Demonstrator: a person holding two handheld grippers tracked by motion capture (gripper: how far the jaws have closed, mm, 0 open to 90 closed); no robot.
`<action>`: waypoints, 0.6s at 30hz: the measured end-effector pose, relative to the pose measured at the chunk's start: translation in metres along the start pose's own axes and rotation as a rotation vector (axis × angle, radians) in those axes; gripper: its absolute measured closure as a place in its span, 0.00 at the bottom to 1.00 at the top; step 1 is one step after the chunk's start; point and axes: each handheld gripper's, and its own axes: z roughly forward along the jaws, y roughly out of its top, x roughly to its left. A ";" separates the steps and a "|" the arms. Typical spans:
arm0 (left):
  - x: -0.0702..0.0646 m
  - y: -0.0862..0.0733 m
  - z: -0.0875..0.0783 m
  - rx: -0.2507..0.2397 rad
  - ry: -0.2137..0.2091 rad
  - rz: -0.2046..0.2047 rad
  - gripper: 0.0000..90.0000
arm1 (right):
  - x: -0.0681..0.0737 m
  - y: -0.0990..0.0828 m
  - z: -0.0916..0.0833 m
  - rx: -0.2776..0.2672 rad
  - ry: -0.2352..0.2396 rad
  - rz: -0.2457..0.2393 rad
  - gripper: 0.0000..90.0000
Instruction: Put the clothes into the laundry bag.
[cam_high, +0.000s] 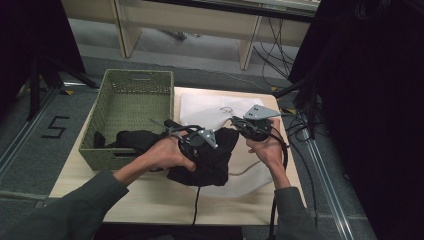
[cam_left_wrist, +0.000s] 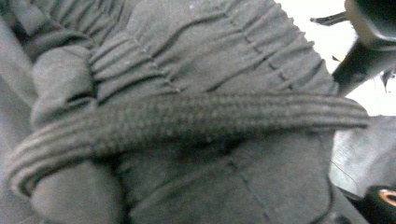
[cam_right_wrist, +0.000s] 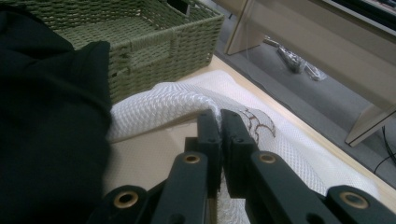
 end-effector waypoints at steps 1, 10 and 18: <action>0.003 0.001 0.004 0.005 0.003 -0.010 0.76 | 0.000 0.001 0.000 -0.005 -0.001 0.001 0.98; 0.039 0.007 0.049 0.059 0.044 -0.142 0.73 | 0.001 0.002 0.001 0.015 0.015 0.022 0.98; 0.053 0.001 0.083 0.063 0.111 -0.186 0.69 | -0.001 -0.003 0.003 0.021 0.006 0.044 0.98</action>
